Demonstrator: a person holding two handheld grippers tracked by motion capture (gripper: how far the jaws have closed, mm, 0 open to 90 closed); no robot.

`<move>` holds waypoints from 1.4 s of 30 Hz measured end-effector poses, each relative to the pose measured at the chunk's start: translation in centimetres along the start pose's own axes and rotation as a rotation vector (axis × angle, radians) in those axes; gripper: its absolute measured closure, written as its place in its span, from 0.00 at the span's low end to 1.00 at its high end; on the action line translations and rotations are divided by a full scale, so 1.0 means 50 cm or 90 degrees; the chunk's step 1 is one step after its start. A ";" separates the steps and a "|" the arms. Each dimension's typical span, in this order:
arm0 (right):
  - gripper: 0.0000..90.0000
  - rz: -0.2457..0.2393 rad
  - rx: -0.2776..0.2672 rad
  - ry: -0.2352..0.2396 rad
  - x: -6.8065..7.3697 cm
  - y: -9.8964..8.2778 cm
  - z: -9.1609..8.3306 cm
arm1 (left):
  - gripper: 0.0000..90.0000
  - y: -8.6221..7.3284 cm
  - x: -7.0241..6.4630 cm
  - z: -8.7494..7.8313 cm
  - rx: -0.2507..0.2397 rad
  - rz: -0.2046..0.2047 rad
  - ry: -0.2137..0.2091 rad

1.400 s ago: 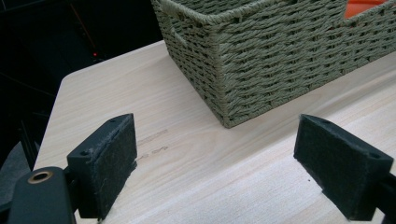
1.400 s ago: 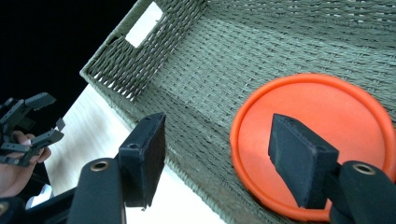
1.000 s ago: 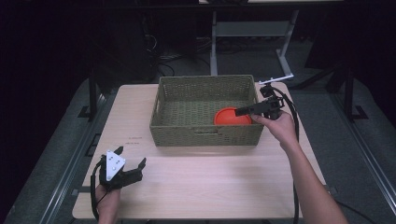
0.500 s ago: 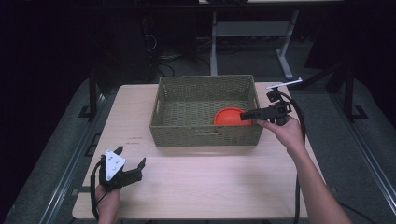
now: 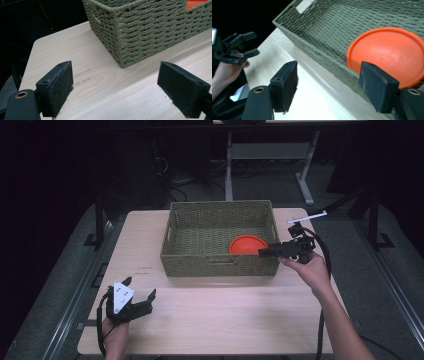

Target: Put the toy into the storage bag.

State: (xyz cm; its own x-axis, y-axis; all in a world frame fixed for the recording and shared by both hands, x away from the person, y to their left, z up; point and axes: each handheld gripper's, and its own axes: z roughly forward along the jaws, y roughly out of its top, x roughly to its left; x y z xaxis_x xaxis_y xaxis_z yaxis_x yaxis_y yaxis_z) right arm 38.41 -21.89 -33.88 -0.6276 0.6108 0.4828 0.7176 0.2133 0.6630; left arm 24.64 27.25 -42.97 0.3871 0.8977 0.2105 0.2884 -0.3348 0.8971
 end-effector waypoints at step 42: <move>0.30 -0.021 0.017 0.030 0.006 -0.199 -0.025 | 0.14 0.000 -0.005 0.000 -0.002 0.004 -0.001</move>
State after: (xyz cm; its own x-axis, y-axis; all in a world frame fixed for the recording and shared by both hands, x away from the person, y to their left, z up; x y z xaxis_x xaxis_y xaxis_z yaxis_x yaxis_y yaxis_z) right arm 30.70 -24.77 -39.59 -0.6645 0.5668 0.4870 0.7031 0.2534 0.6644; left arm 24.54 27.02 -43.02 0.3901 0.8950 0.2163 0.2834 -0.3402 0.8966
